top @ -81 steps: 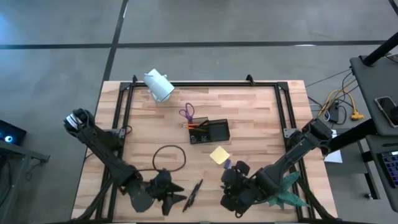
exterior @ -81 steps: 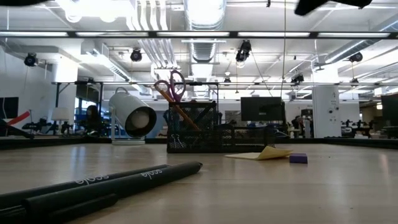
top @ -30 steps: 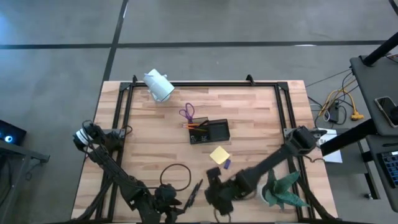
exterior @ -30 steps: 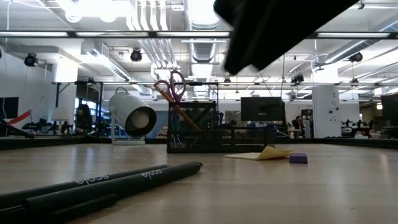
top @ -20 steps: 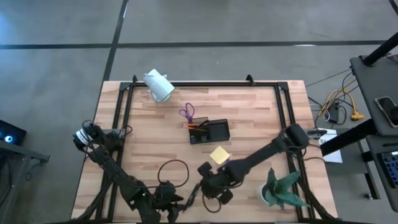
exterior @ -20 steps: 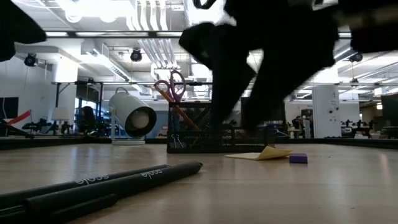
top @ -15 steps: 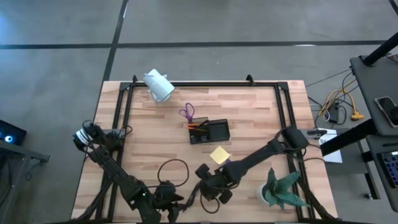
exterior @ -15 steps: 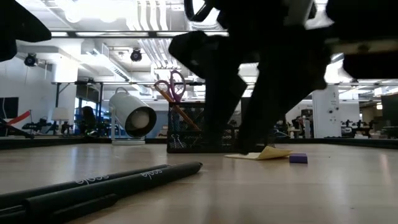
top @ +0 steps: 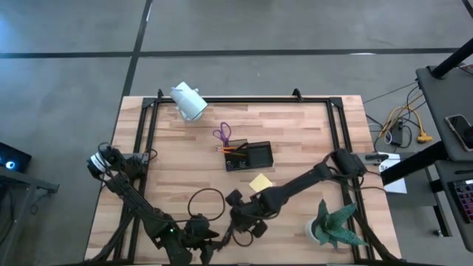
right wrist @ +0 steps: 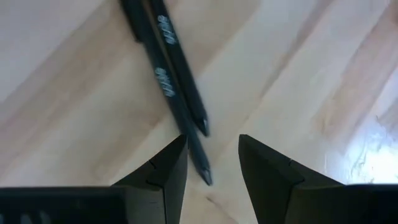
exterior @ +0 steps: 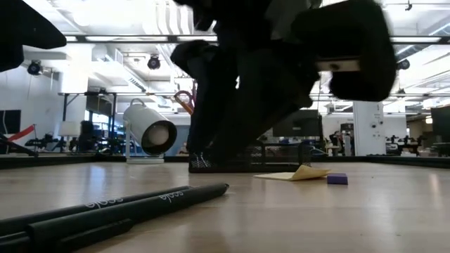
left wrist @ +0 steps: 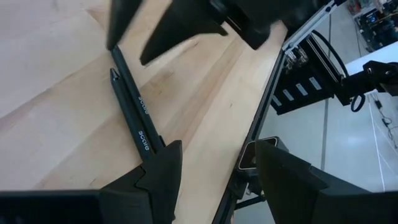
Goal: Pick and place office supplies into organizer
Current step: Put the right black pen into the black desk organizer
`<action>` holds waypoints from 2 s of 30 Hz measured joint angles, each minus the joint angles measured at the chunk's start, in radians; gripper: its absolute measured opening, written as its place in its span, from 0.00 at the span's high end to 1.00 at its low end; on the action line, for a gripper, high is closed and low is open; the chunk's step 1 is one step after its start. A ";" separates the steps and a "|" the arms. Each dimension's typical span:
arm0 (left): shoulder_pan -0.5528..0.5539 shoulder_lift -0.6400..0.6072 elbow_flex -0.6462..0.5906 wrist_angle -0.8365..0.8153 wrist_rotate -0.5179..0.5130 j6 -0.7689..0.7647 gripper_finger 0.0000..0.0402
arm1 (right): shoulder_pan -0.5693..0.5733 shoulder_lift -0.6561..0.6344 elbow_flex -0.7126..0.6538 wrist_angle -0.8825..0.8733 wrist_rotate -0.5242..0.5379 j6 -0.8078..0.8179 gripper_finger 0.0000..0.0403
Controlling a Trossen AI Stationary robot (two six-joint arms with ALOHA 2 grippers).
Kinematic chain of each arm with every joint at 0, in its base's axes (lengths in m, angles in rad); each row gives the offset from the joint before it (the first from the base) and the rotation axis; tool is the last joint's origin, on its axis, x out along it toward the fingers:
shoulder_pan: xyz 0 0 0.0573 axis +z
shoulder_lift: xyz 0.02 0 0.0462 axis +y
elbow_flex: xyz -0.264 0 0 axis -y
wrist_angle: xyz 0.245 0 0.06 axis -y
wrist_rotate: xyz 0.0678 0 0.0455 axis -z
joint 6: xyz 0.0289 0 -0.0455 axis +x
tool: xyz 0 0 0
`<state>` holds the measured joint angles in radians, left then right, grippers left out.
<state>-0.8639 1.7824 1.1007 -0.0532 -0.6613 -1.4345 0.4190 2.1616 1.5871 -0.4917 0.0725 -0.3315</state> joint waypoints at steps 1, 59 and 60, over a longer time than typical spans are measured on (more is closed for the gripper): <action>0.000 0.000 0.000 0.000 0.000 0.000 0.54 | -0.005 0.000 0.000 0.000 -0.003 0.009 0.66; 0.000 0.000 -0.002 0.017 0.001 0.001 0.54 | -0.031 0.039 -0.047 0.005 -0.137 0.214 0.88; 0.000 0.000 -0.002 0.017 0.001 0.002 0.54 | -0.031 0.039 -0.047 0.004 -0.137 0.223 0.90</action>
<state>-0.8639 1.7821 1.0988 -0.0363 -0.6601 -1.4330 0.3878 2.2005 1.5406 -0.4873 -0.0645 -0.1087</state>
